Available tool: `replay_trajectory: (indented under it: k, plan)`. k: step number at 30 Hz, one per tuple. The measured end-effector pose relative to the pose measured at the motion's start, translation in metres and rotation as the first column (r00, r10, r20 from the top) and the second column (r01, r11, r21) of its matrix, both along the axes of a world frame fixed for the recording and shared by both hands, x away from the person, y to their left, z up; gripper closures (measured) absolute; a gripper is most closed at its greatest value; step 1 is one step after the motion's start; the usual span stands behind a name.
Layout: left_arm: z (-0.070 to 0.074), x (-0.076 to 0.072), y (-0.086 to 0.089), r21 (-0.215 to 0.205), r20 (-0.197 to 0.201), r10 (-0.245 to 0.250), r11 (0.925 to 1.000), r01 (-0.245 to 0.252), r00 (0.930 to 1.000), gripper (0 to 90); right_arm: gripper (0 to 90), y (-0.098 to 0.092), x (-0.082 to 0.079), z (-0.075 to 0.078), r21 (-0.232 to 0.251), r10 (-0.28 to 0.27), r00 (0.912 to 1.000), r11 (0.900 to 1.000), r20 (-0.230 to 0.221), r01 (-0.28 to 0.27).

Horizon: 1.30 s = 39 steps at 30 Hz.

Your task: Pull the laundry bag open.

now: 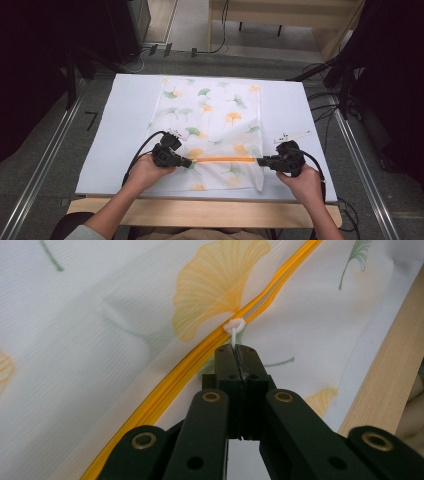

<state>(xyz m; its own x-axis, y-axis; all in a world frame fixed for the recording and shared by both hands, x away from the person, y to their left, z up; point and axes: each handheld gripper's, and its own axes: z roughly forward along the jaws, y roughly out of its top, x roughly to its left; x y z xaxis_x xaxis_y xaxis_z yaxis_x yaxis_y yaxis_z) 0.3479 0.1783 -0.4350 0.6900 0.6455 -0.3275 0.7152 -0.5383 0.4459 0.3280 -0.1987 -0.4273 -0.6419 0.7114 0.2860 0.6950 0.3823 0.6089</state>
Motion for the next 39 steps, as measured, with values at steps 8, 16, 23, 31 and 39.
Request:
replay_trajectory:
  k: [8,16,23,31,39]
  plan:
    - [0.002,-0.001,0.018,-0.024,0.004,0.005,0.9997,-0.005,1.0,90.0,85.6,-0.001,0.001,-0.001,0.001,0.002,1.0,1.0,-0.001,-0.002]
    - [-0.002,0.0,0.026,-0.024,-0.004,0.01,0.9997,-0.01,0.9999,90.0,85.5,-0.001,0.001,-0.001,-0.003,0.003,1.0,1.0,-0.002,-0.003]
    - [-0.002,0.0,0.032,-0.023,-0.009,0.023,0.9995,-0.023,0.9997,90.0,85.6,-0.002,0.001,-0.001,0.0,0.0,1.0,1.0,-0.005,0.0]
    - [-0.002,0.001,0.035,-0.024,-0.012,0.02,0.9995,-0.02,0.9997,90.0,85.6,-0.001,0.001,-0.001,-0.004,0.0,1.0,1.0,0.0,0.0]
    - [0.0,0.001,0.038,-0.031,-0.013,0.02,0.9993,-0.021,0.9997,90.0,85.6,-0.003,0.001,-0.001,0.011,0.0,0.9999,1.0,-0.013,0.0]
